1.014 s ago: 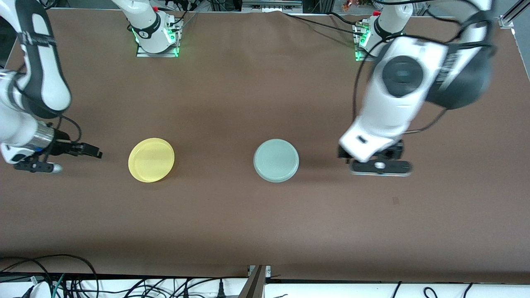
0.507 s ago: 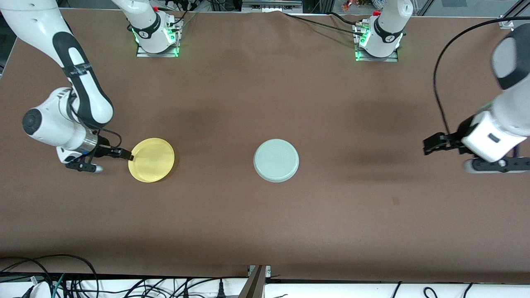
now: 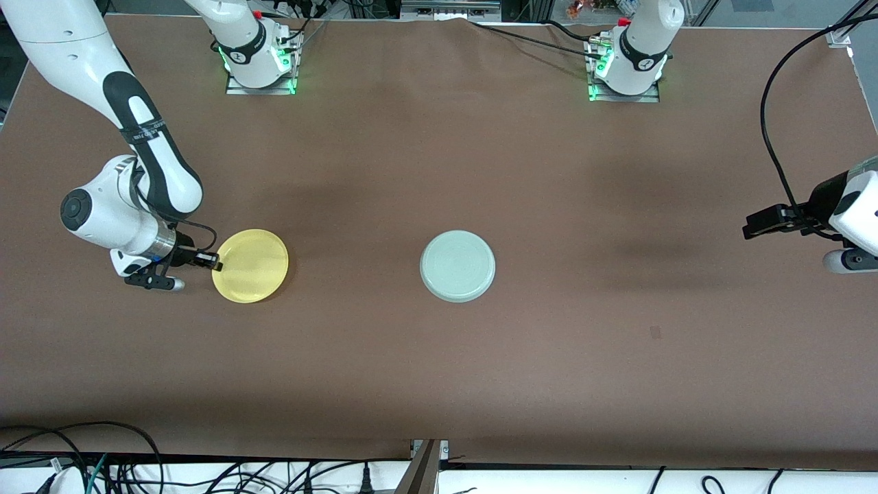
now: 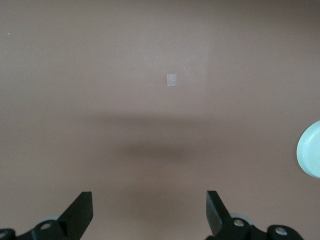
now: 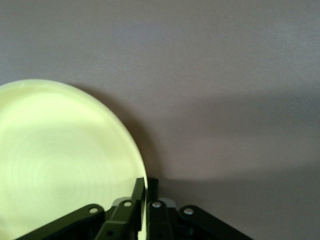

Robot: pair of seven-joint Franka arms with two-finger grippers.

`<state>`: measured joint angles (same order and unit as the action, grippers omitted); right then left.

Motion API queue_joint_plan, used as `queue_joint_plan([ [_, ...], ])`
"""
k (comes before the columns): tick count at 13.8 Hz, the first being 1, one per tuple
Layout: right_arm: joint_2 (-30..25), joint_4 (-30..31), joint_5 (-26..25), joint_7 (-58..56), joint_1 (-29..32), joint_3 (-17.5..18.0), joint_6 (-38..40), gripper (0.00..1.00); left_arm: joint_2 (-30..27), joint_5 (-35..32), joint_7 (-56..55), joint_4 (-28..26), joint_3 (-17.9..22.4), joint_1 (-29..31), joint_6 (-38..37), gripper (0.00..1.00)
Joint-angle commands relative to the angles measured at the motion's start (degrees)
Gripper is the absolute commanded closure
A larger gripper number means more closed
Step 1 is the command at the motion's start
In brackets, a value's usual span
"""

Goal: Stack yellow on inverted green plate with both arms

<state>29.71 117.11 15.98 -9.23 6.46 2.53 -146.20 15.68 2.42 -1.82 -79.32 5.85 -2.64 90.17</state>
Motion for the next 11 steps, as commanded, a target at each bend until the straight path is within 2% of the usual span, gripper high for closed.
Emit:
queue_joint_plan([
  [1, -1.23, -0.48, 1.43, -1.22, 0.22, 1.25, 1.00, 1.00, -0.13, 1.19, 1.73, -0.57, 0.48, 0.00, -0.26, 0.00],
  [2, -2.45, -0.91, 1.95, -1.14, 0.22, 1.34, 3.35, 1.00, -0.12, 1.28, 1.82, -0.48, 0.40, 0.00, -0.26, 0.00],
  [4, -5.70, -3.54, 8.77, 1.30, 0.22, 3.35, 12.20, 1.00, -0.12, 1.19, 1.73, -0.39, 0.31, -0.08, -0.26, 0.00],
  [5, -6.59, -5.03, 9.94, 4.28, 0.04, 4.67, 14.95, 1.00, -0.04, 1.19, 1.73, -0.39, 0.31, -0.08, -0.18, 0.00],
  [8, -6.69, -9.26, 9.43, 17.54, -0.39, 11.43, 15.77, 1.00, 0.23, 1.28, 1.73, -0.31, 0.40, -0.08, -0.17, 0.00],
  [9, -6.69, -9.79, 9.34, 21.32, -1.70, 12.58, 15.77, 1.00, 0.31, 1.28, 1.64, -0.31, 0.40, -0.08, -0.17, 0.00],
  [11, -6.60, -11.36, 8.64, 29.75, -7.83, 12.50, 14.89, 1.00, 0.32, 0.75, 1.47, -0.31, 0.31, -0.26, -0.17, 0.00],
])
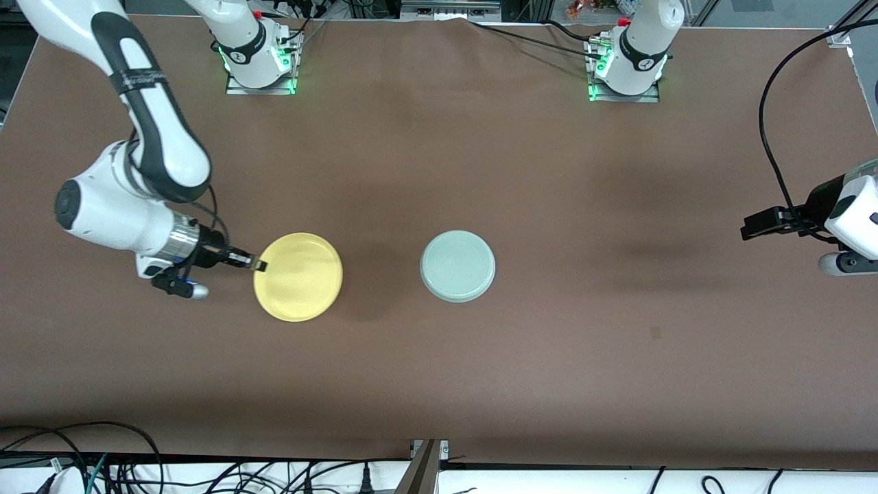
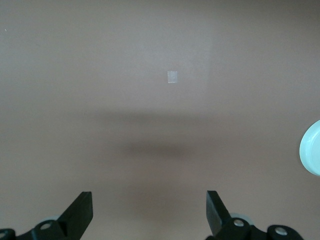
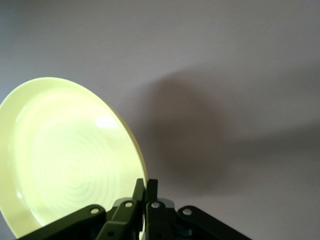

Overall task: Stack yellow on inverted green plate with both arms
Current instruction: 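Carry the yellow plate with the right gripper onto the green plate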

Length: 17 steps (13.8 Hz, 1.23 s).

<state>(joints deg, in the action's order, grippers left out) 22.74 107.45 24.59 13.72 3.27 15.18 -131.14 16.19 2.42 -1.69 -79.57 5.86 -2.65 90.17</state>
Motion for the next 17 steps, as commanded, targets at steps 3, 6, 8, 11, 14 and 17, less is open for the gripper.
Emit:
queue_joint_plan([
  [3, 3.79, -8.02, -11.20, 28.75, -14.75, -0.50, -1.22, 1.00, -0.11, 0.57, 1.34, -0.06, 0.20, -0.25, -0.17, 0.00],
  [6, 8.36, -10.51, -17.72, 42.74, -24.25, -1.46, -8.14, 1.00, -0.11, 0.57, 1.60, -0.06, 0.20, -0.25, -0.17, 0.00],
  [8, 11.00, -10.51, -19.93, 46.73, -27.51, -1.46, -12.90, 1.00, -0.11, 0.57, 1.60, -0.06, 0.20, -0.16, -0.17, 0.00],
  [11, 13.99, -10.33, -20.11, 47.10, -30.25, -1.81, -17.74, 1.00, -0.11, 0.66, 1.60, -0.06, 0.20, -0.25, -0.17, 0.00],
  [14, 16.28, -9.55, -20.29, 47.01, -30.86, -1.82, -21.79, 1.00, -0.11, 1.01, 1.60, -0.06, 0.20, -0.16, -0.17, 0.00],
  [17, 17.16, -8.66, -20.29, 46.92, -31.13, -1.82, -21.88, 1.00, -0.02, 1.19, 1.60, -0.06, 0.29, -0.16, -0.17, 0.00],
])
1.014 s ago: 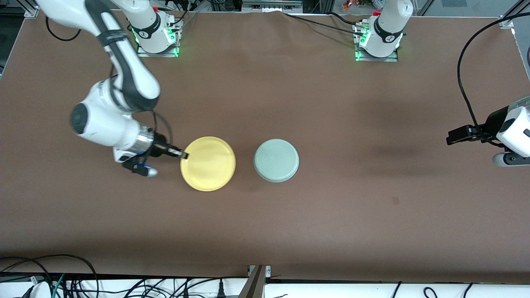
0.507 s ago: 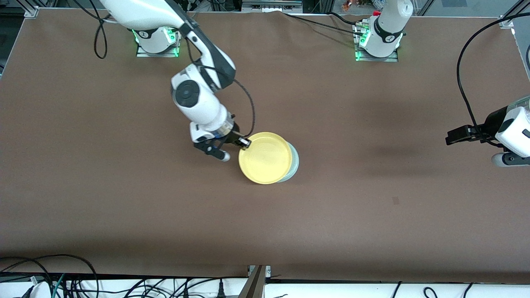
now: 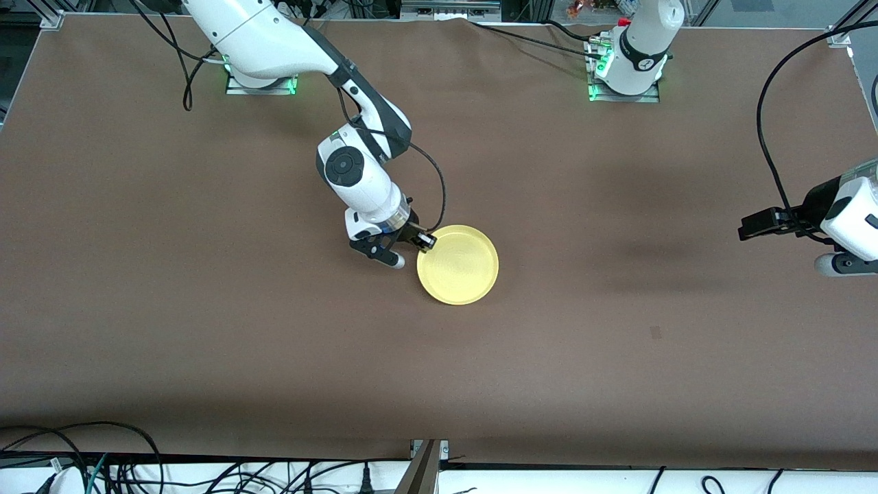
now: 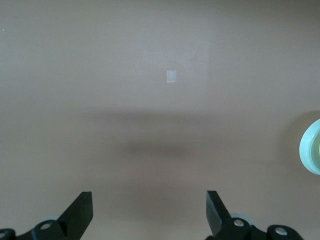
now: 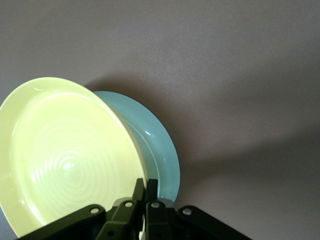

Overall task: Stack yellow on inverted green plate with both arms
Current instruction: 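Carry the yellow plate with the right gripper onto the green plate, then lower the yellow plate onto the green plate and open the right gripper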

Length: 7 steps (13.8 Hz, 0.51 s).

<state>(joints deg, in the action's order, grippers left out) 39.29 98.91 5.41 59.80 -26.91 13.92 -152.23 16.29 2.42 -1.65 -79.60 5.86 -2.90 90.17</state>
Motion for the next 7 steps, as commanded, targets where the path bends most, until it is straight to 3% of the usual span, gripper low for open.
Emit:
queue_joint_plan([
  [1, 0.70, -0.12, -1.10, 0.85, -1.30, -0.56, -0.79, 1.00, -0.12, 1.19, 1.56, -0.03, 0.29, 0.18, -0.17, 0.00],
  [7, 0.09, 1.81, -1.19, 0.85, -2.10, -0.56, -0.52, 1.00, 0.31, 1.36, 1.56, -0.03, 0.29, 0.18, -0.17, 0.00],
])
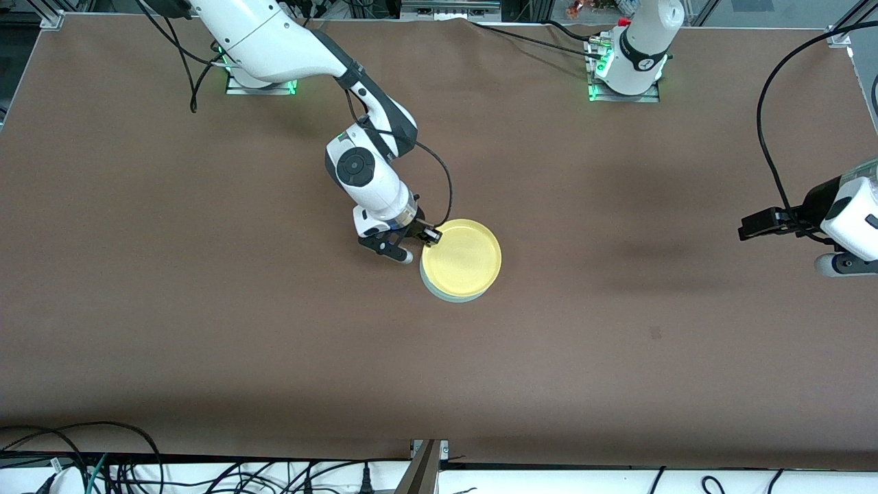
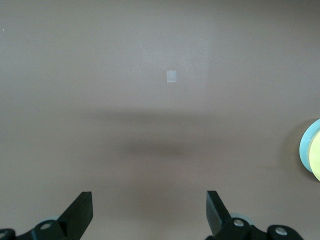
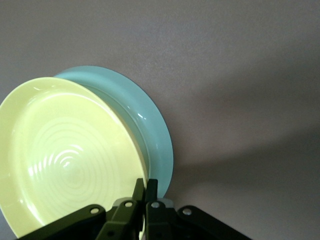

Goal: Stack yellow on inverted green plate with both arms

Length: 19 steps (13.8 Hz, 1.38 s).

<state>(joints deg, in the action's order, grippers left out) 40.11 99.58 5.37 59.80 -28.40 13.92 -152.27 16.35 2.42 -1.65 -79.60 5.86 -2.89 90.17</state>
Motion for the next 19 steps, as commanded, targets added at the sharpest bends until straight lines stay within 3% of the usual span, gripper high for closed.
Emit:
queue_joint_plan([
  [1, -0.74, 1.06, -0.80, 1.28, -1.47, -0.64, -0.48, 0.34, 0.27, 1.36, 1.56, -0.03, 0.29, 0.16, -0.17, 0.00],
  [2, -0.65, 0.79, -0.97, 1.98, -2.70, -2.04, -0.65, 0.00, 0.27, 1.36, 1.56, -0.03, 0.38, 0.16, -0.17, 0.00],
  [6, -5.91, 0.70, -1.41, 1.38, -3.59, -6.17, 0.83, 0.00, 0.27, 1.36, 1.47, 0.06, 0.38, 0.16, -0.17, 0.00],
  [9, -12.58, 0.18, -1.77, -0.98, -3.50, -9.68, 9.60, 0.00, 0.27, 1.28, 1.03, 0.06, 0.38, 0.08, -0.17, 0.00],
  [12, -19.88, 0.18, -1.68, -9.94, -3.41, -14.25, 20.67, 0.00, 0.35, 1.28, 0.95, 0.06, 0.29, 0.08, -0.17, 0.00],
  [17, -30.08, -2.36, -0.63, -34.78, -2.62, -27.96, 44.73, 0.00, 0.27, 1.28, 0.86, 0.06, 0.29, -0.01, -0.17, 0.00],
  [19, -32.02, -5.53, -0.62, -43.58, 1.05, -29.65, 55.90, 0.00, 0.35, 1.28, 0.86, 0.06, 0.29, -0.01, -0.17, 0.00],
])
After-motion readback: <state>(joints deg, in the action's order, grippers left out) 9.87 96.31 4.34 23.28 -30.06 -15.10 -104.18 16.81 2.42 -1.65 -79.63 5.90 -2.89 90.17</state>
